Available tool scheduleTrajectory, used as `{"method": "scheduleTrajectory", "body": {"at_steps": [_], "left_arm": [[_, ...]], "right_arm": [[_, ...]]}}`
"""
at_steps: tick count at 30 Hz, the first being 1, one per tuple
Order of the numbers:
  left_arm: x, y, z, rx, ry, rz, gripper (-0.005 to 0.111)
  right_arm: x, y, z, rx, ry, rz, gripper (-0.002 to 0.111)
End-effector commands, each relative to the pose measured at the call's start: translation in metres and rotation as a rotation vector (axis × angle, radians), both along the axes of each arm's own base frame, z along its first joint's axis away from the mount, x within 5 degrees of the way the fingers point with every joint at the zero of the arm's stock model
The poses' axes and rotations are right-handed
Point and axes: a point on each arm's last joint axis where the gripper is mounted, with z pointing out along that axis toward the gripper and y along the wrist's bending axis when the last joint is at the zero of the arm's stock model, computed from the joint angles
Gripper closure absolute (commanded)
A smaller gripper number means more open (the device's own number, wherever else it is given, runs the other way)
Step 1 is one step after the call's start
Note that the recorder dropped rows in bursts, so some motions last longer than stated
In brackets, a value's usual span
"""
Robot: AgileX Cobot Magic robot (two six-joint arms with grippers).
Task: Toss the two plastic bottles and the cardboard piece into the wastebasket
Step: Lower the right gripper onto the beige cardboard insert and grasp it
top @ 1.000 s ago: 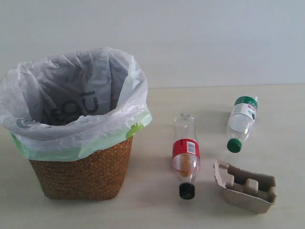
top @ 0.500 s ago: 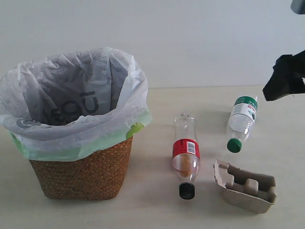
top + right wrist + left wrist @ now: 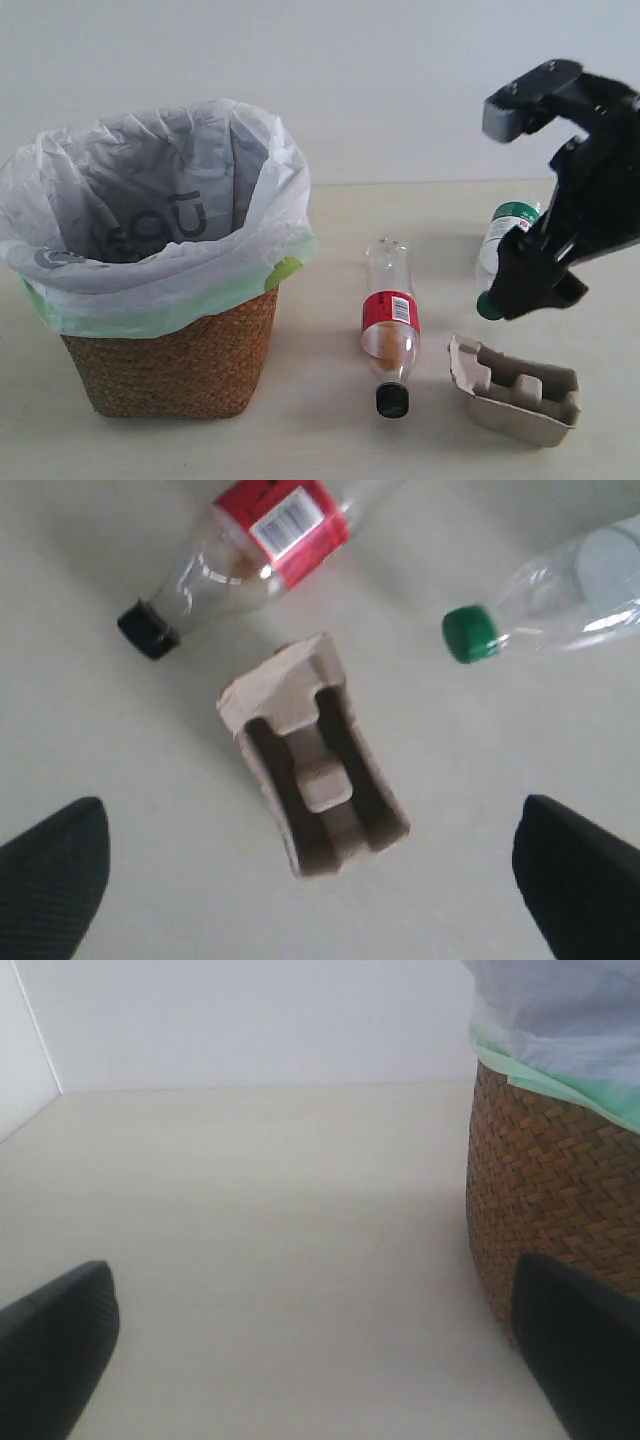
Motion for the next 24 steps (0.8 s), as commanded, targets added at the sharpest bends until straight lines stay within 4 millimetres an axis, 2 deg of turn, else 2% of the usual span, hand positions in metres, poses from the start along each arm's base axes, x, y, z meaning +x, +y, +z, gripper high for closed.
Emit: {"method": "scheduleTrajectory", "body": {"at_steps": [1,8,13,24], "left_arm": [[0.000,0.000,0.002,-0.009,-0.015,0.004,-0.001],[0.000,0.000,0.002,-0.009,-0.015,0.004,-0.001],[0.000,0.000,0.002,-0.009,-0.015,0.004,-0.001],[0.000,0.000,0.002,-0.009,-0.015,0.004,-0.001]], "right_arm": [[0.007,0.013,-0.032,-0.143,0.129,0.075,0.003],[0.024,0.022,-0.082,-0.230,0.273,0.107,0.003],[0.030,0.029,-0.096,-0.268,0.243,0.178,0.003],[0.043,0.030,-0.137,-0.341,0.303,0.201,0.003]]}}
